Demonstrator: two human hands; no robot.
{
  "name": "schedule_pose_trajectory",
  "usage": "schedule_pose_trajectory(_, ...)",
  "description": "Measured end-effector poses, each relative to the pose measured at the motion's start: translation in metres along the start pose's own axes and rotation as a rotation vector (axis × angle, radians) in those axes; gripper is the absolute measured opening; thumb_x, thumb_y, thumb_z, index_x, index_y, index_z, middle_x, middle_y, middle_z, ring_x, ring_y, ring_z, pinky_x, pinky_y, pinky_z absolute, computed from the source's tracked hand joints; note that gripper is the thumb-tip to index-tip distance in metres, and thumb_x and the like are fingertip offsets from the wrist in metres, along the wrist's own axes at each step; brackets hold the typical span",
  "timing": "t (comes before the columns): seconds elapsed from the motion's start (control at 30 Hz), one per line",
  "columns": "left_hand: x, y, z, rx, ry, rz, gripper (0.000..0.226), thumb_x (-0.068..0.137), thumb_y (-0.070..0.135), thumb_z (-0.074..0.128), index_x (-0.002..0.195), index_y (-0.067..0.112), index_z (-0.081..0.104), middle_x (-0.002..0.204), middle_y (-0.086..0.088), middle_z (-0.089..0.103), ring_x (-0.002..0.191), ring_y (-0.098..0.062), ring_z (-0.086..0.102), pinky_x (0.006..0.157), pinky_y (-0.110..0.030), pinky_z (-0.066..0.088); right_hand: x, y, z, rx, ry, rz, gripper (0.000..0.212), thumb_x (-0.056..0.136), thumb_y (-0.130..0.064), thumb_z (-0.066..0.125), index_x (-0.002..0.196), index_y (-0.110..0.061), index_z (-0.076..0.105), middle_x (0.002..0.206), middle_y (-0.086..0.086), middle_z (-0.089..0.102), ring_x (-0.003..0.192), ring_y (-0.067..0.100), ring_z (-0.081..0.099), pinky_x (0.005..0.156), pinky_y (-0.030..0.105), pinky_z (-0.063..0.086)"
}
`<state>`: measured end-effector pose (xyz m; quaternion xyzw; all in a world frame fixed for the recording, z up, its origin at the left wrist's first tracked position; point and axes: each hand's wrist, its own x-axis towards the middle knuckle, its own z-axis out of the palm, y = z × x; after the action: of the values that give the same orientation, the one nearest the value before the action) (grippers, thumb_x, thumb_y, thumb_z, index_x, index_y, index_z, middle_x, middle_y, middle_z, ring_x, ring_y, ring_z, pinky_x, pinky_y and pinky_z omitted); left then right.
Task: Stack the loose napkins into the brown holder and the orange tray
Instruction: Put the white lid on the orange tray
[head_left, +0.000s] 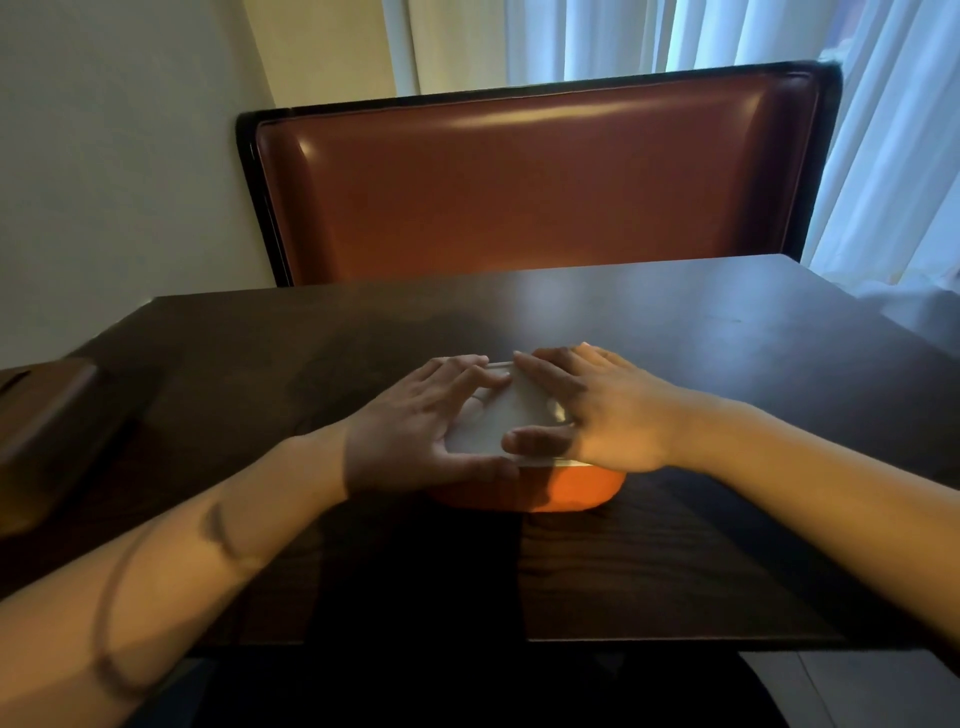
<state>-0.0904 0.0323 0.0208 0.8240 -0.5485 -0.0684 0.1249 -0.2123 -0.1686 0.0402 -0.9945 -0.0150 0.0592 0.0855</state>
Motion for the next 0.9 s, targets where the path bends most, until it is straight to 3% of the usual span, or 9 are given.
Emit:
schedule_pose_trajectory(0.2, 0.0014, 0.0060, -0.0020, -0.164, 0.021, -0.080, 0.109, 0.056, 0.103, 0.019, 0.144, 0.040, 0.032, 0.159, 0.012, 0.023, 0.142, -0.003, 0.018, 0.114, -0.034, 0.024, 0.0055, 0.0027, 0.0092, -0.072, 0.062, -0.026, 0.110, 0.072, -0.089, 0.009, 0.159, -0.022, 0.000, 0.166, -0.005, 0.005, 0.151, 0.008, -0.004, 0.123, 0.040, -0.011)
schedule_pose_trajectory(0.3, 0.0030, 0.0075, -0.0020, -0.165, 0.010, -0.116, 0.117, 0.054, 0.104, 0.013, 0.151, 0.038, 0.023, 0.161, 0.013, 0.020, 0.142, 0.000, 0.017, 0.118, -0.035, 0.022, 0.0056, 0.0031, 0.0083, -0.023, 0.063, -0.024, 0.107, 0.077, -0.087, 0.020, 0.159, -0.021, 0.001, 0.166, -0.003, 0.003, 0.151, 0.010, -0.001, 0.122, 0.032, -0.004)
schedule_pose_trajectory(0.4, 0.0050, 0.0076, -0.0005, -0.029, -0.023, -0.105, 0.125, 0.056, 0.102, 0.001, 0.157, 0.029, 0.010, 0.164, 0.011, 0.009, 0.139, 0.010, 0.002, 0.116, -0.018, 0.004, 0.0048, 0.0013, 0.0069, 0.004, 0.073, -0.014, 0.108, 0.077, -0.087, 0.029, 0.159, -0.021, 0.003, 0.166, -0.004, 0.004, 0.151, 0.011, 0.004, 0.120, 0.028, 0.005)
schedule_pose_trajectory(0.5, 0.0070, 0.0066, -0.0017, 0.055, -0.079, -0.094, 0.124, 0.057, 0.099, -0.007, 0.157, 0.026, 0.002, 0.165, 0.009, -0.001, 0.142, 0.008, -0.009, 0.115, -0.016, -0.005, 0.0034, -0.0006, 0.0061, 0.009, 0.087, -0.015, 0.106, 0.080, -0.084, 0.036, 0.159, -0.020, 0.006, 0.166, -0.004, 0.008, 0.150, 0.012, 0.008, 0.118, 0.026, 0.008)
schedule_pose_trajectory(0.63, 0.0077, 0.0059, -0.0036, 0.144, -0.130, -0.080, 0.113, 0.066, 0.093, -0.008, 0.156, 0.025, -0.006, 0.164, 0.007, -0.011, 0.144, 0.003, -0.017, 0.116, -0.018, -0.011, 0.0023, -0.0029, 0.0035, 0.044, 0.072, -0.003, 0.105, 0.079, -0.083, 0.039, 0.159, -0.022, 0.009, 0.165, -0.005, 0.012, 0.149, 0.013, 0.012, 0.117, 0.027, 0.012)
schedule_pose_trajectory(0.73, 0.0076, 0.0079, -0.0058, 0.162, -0.152, -0.102, 0.092, 0.081, 0.078, 0.005, 0.156, 0.025, -0.007, 0.165, 0.006, -0.012, 0.144, 0.003, -0.016, 0.115, -0.018, -0.012, 0.0029, -0.0026, 0.0030, 0.085, 0.069, 0.018, 0.104, 0.076, -0.084, 0.038, 0.158, -0.025, 0.012, 0.164, -0.006, 0.017, 0.148, 0.014, 0.016, 0.117, 0.030, 0.015)
schedule_pose_trajectory(0.9, 0.0067, 0.0068, -0.0033, 0.146, -0.101, -0.102, 0.111, 0.067, 0.090, 0.002, 0.157, 0.026, -0.001, 0.165, 0.009, -0.003, 0.145, 0.004, -0.010, 0.115, -0.017, -0.008, 0.0023, -0.0018, 0.0039, 0.120, 0.059, 0.032, 0.107, 0.072, -0.088, 0.030, 0.158, -0.027, 0.013, 0.163, -0.007, 0.018, 0.146, 0.016, 0.020, 0.118, 0.037, 0.020)
